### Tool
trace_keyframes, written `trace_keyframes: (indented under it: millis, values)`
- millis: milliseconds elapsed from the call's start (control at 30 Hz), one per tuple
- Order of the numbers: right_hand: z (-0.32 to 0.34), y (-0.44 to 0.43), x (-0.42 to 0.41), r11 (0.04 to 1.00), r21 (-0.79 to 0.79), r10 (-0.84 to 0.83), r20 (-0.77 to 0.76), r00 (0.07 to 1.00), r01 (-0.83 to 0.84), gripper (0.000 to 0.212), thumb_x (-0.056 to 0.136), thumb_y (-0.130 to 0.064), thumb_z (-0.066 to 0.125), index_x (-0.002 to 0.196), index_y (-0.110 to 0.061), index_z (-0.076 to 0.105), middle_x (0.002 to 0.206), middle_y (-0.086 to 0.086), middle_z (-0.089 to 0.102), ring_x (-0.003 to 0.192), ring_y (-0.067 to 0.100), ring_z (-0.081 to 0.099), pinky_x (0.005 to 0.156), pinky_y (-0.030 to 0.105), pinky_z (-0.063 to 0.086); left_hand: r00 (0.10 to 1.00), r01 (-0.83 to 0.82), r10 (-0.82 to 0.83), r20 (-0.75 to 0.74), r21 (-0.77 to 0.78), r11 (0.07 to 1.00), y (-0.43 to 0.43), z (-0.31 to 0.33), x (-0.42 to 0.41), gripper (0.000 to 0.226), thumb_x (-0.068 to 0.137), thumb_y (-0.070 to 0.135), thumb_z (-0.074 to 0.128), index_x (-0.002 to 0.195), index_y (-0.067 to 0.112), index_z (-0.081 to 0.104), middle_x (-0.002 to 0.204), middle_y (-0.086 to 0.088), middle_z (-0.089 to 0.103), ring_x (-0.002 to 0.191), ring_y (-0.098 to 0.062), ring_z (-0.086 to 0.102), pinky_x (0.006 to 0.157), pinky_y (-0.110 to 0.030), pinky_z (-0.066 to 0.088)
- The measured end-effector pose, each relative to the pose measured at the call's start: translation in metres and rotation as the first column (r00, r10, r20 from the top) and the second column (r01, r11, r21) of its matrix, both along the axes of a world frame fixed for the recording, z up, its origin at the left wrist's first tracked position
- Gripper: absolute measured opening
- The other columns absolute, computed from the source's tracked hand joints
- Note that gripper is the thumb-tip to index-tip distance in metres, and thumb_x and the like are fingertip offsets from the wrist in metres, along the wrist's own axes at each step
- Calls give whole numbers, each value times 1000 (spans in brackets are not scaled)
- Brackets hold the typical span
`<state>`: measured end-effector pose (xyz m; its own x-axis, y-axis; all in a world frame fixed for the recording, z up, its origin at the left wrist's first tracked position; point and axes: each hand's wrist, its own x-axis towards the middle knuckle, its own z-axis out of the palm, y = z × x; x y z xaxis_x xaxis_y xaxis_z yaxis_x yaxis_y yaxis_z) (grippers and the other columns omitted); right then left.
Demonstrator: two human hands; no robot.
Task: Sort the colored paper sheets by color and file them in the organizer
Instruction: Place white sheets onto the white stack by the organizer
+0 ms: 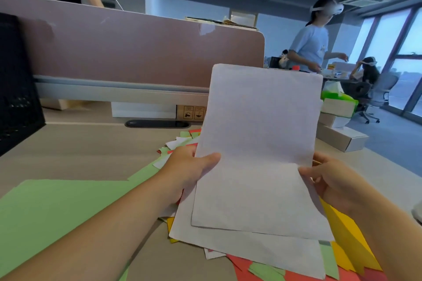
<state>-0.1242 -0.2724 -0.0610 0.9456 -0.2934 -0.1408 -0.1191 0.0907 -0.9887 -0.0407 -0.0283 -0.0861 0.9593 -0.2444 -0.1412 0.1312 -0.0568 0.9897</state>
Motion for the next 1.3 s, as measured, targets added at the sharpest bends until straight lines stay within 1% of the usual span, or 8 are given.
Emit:
trace_keyframes:
  millis: [133,333,567,767,933,1067,1200,1300]
  values:
    - [2,8,-2,998,56,16,-2,1000,-16,15,94,-1,47,95,-5,62,55,1,67,40,8,61,34,12,41,1000,-9,8,-10,-65,998,-4,0,-2,25,92,15,61,116,17,63,104,-3,71,94,-24,68,76,-37,57]
    - [-7,7,-1,993,-102,47,-110,993,-59,21,90,5,50,106,1,62,77,11,73,60,20,69,50,26,55,995,-90,92,40,-40,995,-3,3,-5,24,97,15,53,118,17,62,104,-3,69,93,-23,65,69,-29,53]
    - [-11,14,5,978,191,-67,-93,993,84,40,75,-8,68,115,-10,62,103,12,71,85,30,66,71,34,51,985,-175,175,-8,-108,979,4,8,2,18,98,9,49,110,17,59,104,-7,67,95,-27,64,67,-31,51]
    - [-23,52,8,896,337,-272,-102,957,290,45,86,-12,64,130,-10,54,113,14,67,89,34,66,62,43,52,974,-226,221,-46,-164,960,1,13,0,20,95,4,49,100,21,58,102,-7,65,99,-29,61,84,-39,51]
    - [-8,60,7,973,82,-205,-137,969,218,33,81,-30,71,99,-3,67,89,16,74,85,33,69,71,41,54,971,-237,239,-17,-213,948,19,35,3,27,93,-2,49,93,21,63,97,-3,67,96,-27,63,72,-32,50]
    - [-6,78,16,977,-43,-211,-38,977,209,28,81,-17,71,100,3,63,87,19,72,73,32,67,61,35,52,974,-219,227,13,-210,953,50,53,-1,20,93,-3,52,90,16,60,92,-5,66,83,-25,63,62,-29,50]
    - [-17,122,26,944,252,-230,40,972,213,26,87,-20,66,104,-1,62,91,15,71,79,31,68,69,40,54,956,-290,287,-59,-334,897,87,57,0,25,93,-7,50,107,12,58,88,-6,65,75,-22,62,56,-29,47]
    - [-16,170,21,954,299,-34,51,998,18,16,89,-17,61,92,-1,61,83,13,69,77,26,65,65,32,54,935,-355,327,-141,-405,842,114,51,1,30,93,-9,47,118,4,56,98,-12,65,78,-26,62,63,-35,49]
